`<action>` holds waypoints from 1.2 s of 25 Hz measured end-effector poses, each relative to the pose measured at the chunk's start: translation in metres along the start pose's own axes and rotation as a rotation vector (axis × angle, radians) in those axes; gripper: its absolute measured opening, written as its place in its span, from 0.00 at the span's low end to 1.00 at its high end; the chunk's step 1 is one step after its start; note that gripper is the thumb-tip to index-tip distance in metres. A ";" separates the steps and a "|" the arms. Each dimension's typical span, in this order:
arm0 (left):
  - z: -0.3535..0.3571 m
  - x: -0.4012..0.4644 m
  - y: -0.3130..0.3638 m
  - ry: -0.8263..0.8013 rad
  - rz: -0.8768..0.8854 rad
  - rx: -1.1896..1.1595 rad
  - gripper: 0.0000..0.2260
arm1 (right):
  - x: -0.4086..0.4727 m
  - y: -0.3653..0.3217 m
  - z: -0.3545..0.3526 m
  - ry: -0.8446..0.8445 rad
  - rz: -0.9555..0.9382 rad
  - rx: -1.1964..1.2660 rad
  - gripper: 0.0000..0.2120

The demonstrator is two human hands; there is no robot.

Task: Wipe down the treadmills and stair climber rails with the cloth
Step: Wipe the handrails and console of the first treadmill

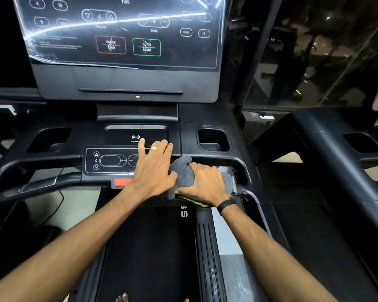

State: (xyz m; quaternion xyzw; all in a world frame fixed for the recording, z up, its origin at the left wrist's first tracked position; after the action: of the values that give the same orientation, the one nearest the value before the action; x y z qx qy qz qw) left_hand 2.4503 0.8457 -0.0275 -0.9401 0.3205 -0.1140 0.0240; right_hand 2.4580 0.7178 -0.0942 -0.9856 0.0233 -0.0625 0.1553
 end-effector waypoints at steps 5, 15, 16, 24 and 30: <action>0.004 0.005 0.003 -0.078 0.004 0.051 0.33 | 0.019 0.029 0.012 -0.482 0.128 0.120 0.36; 0.009 0.006 0.006 -0.082 -0.020 0.114 0.34 | 0.008 0.076 -0.007 -0.192 0.079 0.064 0.40; 0.009 0.006 0.007 -0.078 -0.025 0.112 0.34 | 0.010 0.080 -0.005 -0.262 0.104 0.089 0.41; 0.008 0.005 0.008 -0.060 -0.057 0.107 0.32 | -0.023 0.074 -0.019 0.167 0.068 0.035 0.28; 0.009 0.005 0.009 -0.035 -0.083 0.064 0.28 | 0.006 0.093 -0.006 -0.188 0.190 0.006 0.37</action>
State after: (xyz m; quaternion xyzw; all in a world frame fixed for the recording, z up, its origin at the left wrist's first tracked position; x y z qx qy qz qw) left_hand 2.4507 0.8346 -0.0358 -0.9532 0.2767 -0.1086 0.0550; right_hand 2.4606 0.6271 -0.1165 -0.9800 0.1019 0.0452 0.1649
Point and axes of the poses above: each hand's wrist, its own x-axis towards the middle knuckle, its own z-axis out of the palm, y = z × x, the point moved 10 cm from there along x, towards the middle knuckle, and after that the axes turned 15 degrees about z, right-handed, at the moved point
